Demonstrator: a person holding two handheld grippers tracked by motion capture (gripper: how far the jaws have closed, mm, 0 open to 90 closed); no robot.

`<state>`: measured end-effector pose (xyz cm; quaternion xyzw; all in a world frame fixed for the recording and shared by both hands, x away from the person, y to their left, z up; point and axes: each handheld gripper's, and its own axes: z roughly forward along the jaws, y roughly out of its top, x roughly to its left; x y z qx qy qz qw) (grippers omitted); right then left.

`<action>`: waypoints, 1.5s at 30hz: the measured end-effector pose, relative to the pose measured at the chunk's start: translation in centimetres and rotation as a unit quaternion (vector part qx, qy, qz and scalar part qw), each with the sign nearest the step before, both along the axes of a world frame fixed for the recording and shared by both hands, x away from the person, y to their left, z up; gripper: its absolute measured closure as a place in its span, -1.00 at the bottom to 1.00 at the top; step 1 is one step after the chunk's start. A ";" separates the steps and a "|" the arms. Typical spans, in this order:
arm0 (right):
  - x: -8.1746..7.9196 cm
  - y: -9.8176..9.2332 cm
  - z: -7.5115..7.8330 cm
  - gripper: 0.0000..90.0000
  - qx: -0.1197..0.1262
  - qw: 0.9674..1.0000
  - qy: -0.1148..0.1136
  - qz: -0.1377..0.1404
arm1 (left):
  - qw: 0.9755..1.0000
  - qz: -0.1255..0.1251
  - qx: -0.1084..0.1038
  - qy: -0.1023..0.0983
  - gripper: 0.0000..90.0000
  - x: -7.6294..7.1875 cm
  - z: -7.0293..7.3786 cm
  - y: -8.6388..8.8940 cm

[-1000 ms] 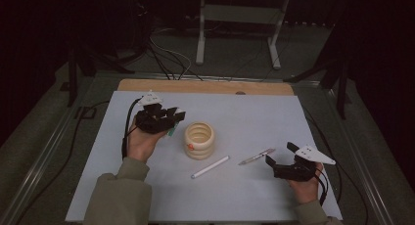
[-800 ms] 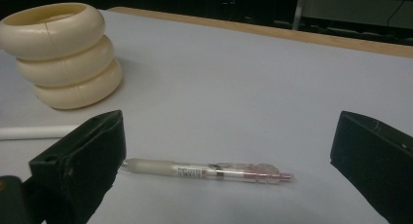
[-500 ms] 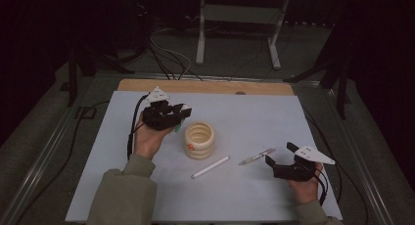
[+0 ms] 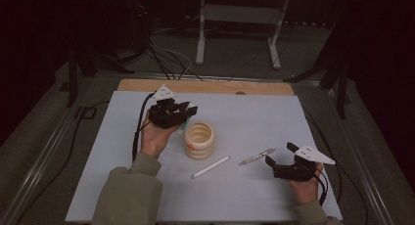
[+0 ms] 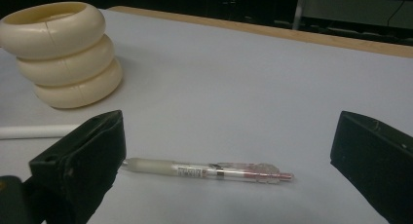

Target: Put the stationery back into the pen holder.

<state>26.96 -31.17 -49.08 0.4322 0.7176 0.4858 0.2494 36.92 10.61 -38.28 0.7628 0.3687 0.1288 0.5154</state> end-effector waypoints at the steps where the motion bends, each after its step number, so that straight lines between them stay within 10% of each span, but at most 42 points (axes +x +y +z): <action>1: 0.0 0.0 0.0 -0.99 0.000 1.000 0.000 0.000 | 1.000 -0.001 0.000 0.001 0.47 0.0 0.0 -0.1; 45: 0.0 0.0 0.0 -0.99 -0.002 1.000 -0.001 0.002 | 1.000 -0.023 0.017 0.011 0.46 1.2 -2.2 -3.8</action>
